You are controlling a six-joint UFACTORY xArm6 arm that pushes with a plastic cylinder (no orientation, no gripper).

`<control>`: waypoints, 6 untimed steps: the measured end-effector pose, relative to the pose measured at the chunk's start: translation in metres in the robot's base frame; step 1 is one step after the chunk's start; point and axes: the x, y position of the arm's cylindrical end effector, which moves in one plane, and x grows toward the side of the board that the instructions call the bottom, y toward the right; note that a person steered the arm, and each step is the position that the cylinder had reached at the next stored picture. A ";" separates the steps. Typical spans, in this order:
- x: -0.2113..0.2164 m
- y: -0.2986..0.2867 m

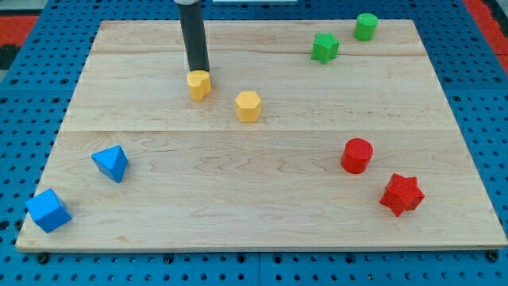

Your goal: Push the yellow heart into the yellow hexagon

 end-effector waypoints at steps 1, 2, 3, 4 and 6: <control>-0.011 -0.034; 0.027 -0.042; 0.037 -0.009; 0.037 0.024; 0.036 0.040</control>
